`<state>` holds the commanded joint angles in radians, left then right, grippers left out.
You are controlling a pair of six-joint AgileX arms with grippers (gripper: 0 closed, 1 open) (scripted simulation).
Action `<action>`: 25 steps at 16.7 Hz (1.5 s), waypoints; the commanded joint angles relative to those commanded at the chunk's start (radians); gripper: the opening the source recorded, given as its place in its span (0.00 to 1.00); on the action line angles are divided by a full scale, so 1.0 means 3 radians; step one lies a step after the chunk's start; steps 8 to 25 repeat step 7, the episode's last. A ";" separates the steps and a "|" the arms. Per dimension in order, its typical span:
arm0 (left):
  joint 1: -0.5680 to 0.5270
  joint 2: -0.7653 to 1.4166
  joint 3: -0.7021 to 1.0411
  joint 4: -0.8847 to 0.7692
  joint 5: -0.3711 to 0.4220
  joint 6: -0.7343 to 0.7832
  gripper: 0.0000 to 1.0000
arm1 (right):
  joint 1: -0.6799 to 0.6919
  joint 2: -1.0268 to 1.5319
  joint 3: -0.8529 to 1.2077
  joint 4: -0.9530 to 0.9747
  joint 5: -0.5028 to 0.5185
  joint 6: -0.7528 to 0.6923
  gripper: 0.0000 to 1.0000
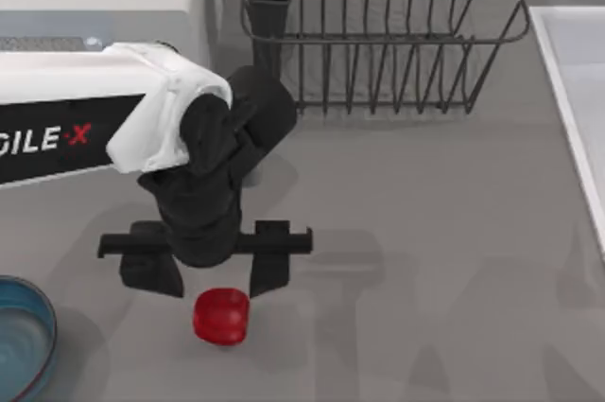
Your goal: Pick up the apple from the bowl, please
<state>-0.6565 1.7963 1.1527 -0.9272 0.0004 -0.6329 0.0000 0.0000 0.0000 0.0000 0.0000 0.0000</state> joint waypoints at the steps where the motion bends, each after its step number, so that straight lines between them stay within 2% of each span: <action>1: 0.0000 0.0000 0.0000 0.0000 0.0000 0.0000 0.98 | 0.0000 0.0000 0.0000 0.0000 0.0000 0.0000 1.00; 25: 0.0000 0.0000 0.0000 0.0000 0.0000 0.0000 1.00 | 0.0000 0.0000 0.0000 0.0000 0.0000 0.0000 1.00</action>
